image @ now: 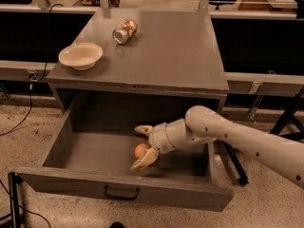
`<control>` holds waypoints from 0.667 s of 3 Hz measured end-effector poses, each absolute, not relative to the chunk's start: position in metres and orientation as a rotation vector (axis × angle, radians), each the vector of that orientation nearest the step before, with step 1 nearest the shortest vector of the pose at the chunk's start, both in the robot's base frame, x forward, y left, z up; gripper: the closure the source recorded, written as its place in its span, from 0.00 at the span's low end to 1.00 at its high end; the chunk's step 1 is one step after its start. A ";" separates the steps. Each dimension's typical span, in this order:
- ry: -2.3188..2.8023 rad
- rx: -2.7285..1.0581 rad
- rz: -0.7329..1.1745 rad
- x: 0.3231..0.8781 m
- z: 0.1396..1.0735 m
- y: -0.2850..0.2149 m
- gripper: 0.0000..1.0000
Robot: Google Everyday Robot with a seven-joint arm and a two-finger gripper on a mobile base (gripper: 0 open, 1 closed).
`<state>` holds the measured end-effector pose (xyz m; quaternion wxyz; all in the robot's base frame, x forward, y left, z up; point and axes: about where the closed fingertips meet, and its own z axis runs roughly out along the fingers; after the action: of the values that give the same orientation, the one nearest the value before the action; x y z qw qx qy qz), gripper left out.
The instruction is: Place orange into top drawer
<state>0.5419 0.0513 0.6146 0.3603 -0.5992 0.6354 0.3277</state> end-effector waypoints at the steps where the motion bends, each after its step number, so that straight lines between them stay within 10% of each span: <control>1: 1.635 -1.550 0.855 0.541 0.617 0.051 0.00; 2: 1.583 -1.527 0.873 0.539 0.627 0.042 0.00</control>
Offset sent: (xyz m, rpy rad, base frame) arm -0.0054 -0.0298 0.0333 0.1376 -0.0575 0.0210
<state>0.5388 0.0424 0.6272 0.3777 -0.5975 0.6194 0.3416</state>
